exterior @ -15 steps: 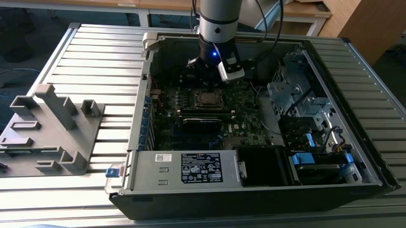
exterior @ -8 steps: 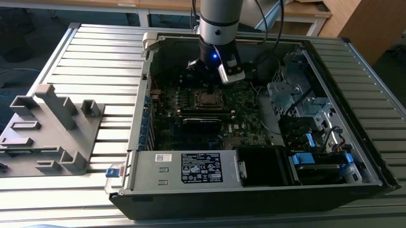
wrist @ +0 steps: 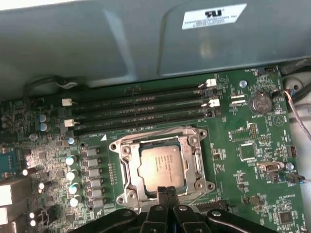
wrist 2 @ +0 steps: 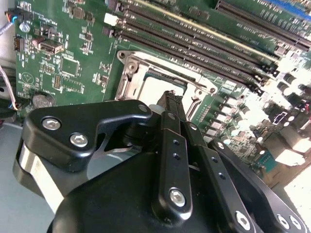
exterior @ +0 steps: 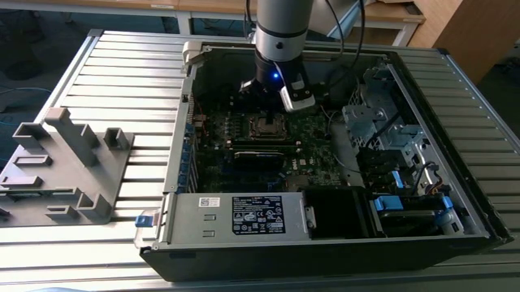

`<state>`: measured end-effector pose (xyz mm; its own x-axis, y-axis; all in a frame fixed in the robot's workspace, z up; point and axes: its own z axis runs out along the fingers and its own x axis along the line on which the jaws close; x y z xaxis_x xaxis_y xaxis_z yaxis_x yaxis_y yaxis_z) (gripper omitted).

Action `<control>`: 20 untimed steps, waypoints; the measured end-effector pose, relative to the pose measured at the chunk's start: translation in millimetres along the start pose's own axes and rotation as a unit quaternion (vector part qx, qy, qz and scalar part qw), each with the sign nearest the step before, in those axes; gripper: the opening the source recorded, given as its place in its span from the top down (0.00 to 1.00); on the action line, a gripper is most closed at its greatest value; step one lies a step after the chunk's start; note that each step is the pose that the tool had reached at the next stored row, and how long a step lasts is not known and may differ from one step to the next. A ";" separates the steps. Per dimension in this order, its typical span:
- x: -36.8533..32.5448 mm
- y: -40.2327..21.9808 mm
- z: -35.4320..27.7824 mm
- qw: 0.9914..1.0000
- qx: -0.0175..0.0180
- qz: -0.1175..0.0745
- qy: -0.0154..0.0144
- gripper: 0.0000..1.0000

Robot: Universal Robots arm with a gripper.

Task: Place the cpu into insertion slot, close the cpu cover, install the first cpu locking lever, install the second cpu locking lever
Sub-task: 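Install the second cpu locking lever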

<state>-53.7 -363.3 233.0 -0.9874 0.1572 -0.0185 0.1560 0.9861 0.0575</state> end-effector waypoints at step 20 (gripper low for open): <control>-4.1 -14.8 -0.8 1.000 0.005 -0.001 -0.001 0.89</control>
<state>-52.0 -378.6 233.0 -0.9876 0.1558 -0.0201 0.1548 0.9868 0.0473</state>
